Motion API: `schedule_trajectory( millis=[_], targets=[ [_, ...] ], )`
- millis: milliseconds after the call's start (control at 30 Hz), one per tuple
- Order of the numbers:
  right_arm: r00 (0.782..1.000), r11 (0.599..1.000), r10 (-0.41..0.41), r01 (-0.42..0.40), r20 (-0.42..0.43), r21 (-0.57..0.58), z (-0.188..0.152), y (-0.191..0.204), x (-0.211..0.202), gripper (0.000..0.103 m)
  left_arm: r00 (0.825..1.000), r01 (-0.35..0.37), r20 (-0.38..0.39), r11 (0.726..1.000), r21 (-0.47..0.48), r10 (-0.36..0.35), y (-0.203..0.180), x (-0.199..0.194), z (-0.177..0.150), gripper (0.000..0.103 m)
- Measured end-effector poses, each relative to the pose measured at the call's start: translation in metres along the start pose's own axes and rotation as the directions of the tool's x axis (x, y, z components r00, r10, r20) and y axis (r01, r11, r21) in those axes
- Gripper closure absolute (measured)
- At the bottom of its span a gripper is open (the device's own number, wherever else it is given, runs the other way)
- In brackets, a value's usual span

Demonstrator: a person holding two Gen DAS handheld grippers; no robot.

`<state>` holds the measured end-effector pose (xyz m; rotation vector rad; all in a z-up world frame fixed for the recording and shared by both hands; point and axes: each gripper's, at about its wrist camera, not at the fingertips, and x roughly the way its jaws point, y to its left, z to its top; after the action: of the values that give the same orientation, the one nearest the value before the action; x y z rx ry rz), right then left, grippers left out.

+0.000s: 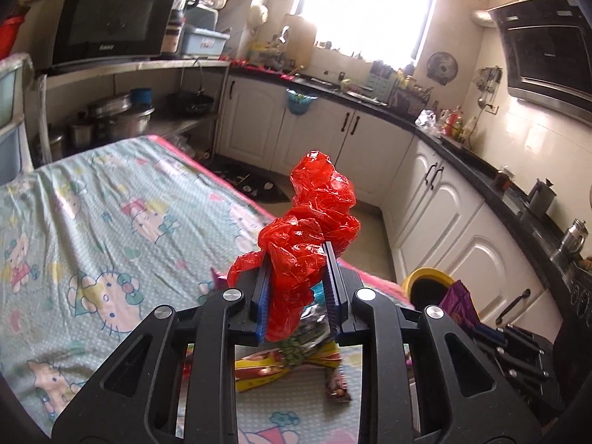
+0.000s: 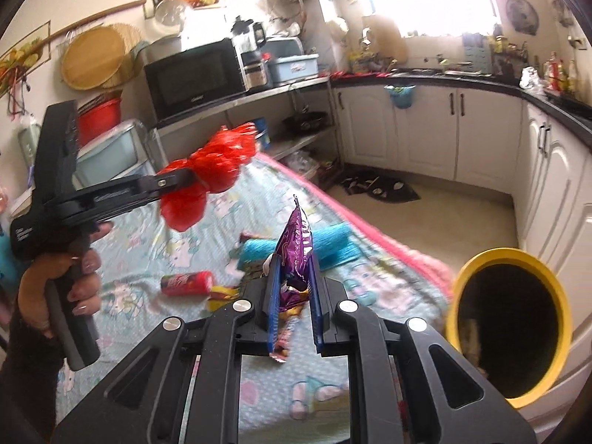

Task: Collect trash
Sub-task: 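Carry the red bag and purple wrapper over the yellow bin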

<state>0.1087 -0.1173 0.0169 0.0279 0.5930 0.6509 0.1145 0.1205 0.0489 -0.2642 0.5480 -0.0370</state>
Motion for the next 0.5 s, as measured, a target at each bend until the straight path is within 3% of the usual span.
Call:
schedule_trajectory(
  millis=[500],
  targets=[
    [0.98,0.984,-0.162,0.152,0.119,0.094,0.009,-0.067,-0.058,0.089,0.993,0.11,0.023,0.988,0.111,-0.113,-0.077,0.0,0.01,0.085]
  ],
)
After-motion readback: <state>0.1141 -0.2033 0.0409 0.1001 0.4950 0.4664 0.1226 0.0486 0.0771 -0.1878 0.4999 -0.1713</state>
